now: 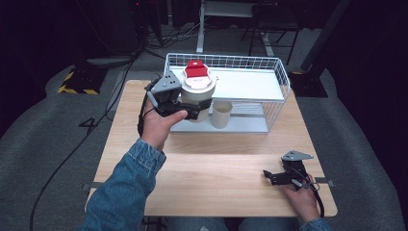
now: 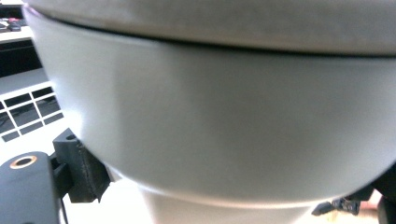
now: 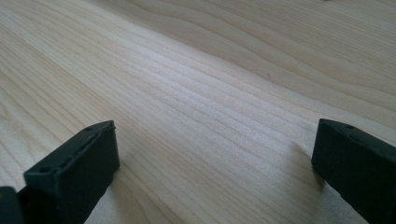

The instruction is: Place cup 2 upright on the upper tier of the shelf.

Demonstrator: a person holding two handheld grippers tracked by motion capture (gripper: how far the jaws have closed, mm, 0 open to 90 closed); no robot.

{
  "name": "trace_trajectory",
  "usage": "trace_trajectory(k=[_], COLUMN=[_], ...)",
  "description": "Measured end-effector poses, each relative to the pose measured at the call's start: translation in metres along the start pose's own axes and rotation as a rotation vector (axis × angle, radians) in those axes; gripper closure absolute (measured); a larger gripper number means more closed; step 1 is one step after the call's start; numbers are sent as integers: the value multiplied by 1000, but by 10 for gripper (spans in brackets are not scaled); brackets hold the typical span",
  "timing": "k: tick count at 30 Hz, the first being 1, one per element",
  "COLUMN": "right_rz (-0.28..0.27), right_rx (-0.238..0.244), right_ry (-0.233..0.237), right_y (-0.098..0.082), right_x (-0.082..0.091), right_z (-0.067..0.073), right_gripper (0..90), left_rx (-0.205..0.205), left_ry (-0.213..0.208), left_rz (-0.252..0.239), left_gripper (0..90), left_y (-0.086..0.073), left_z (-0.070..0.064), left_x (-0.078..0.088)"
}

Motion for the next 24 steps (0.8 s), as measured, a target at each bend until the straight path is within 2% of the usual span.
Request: trace_trajectory(k=[9, 15, 24], right_rz=[0, 0, 0], right_rx=[1, 1, 1], right_ry=[0, 0, 0], right_y=[0, 0, 0], right_x=[0, 0, 0], right_z=[0, 0, 0], right_gripper=[8, 8, 8], left_rx=[18, 20, 52], left_ry=[25, 46, 80], left_rz=[-14, -10, -25], left_gripper=[123, 124, 124], left_y=[20, 31, 45], left_z=[15, 23, 40], left_x=[-9, -21, -34])
Point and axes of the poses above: each handheld gripper's, and its own axes: x roughly backward along the jaws, y roughly out of its top, z roughly to its left, the point moved 6 cm from there along -x, roughly forward along the jaws, and after that the axes turned 11 degrees about z, right-handed, at the moved point
